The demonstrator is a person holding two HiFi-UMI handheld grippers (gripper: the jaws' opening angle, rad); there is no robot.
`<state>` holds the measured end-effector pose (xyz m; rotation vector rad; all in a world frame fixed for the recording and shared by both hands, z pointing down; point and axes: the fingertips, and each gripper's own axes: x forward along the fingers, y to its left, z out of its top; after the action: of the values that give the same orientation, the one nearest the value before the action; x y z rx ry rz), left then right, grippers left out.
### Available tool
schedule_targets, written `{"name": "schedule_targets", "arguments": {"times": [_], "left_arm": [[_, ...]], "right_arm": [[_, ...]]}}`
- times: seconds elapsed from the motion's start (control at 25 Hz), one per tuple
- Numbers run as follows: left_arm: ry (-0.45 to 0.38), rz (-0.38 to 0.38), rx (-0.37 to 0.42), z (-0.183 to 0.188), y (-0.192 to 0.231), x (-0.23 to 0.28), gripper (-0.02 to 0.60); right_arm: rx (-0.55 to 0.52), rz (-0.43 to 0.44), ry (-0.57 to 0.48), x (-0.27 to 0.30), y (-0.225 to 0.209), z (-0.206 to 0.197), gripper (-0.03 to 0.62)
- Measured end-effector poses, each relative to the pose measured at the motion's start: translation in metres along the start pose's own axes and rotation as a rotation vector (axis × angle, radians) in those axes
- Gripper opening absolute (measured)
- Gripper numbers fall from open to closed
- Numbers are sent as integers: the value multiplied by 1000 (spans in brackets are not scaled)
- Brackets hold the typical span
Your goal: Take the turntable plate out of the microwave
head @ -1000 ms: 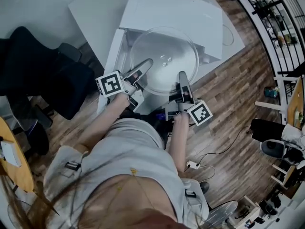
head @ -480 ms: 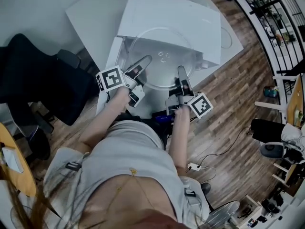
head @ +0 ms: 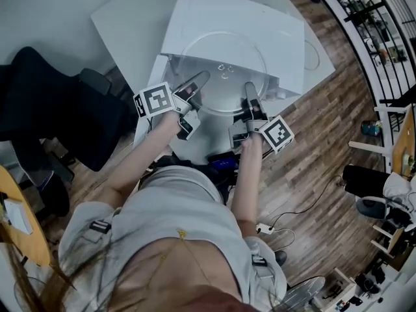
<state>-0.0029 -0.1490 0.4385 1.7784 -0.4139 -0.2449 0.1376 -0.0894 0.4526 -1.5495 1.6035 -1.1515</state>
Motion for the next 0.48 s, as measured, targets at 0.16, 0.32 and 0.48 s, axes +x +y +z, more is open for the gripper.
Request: {"name": "schedule_targets", "arguments": {"times": [0.16, 0.32, 0.48], "left_arm": [[4, -5, -14, 1, 1, 7, 54], [13, 1, -48, 1, 1, 6, 54], [4, -30, -139, 4, -4, 6, 54]], "right_arm": [[4, -21, -11, 9, -2, 8, 69], [-43, -14, -1, 13, 6, 14, 75], [-84, 39, 11, 14, 14, 18, 85]]}}
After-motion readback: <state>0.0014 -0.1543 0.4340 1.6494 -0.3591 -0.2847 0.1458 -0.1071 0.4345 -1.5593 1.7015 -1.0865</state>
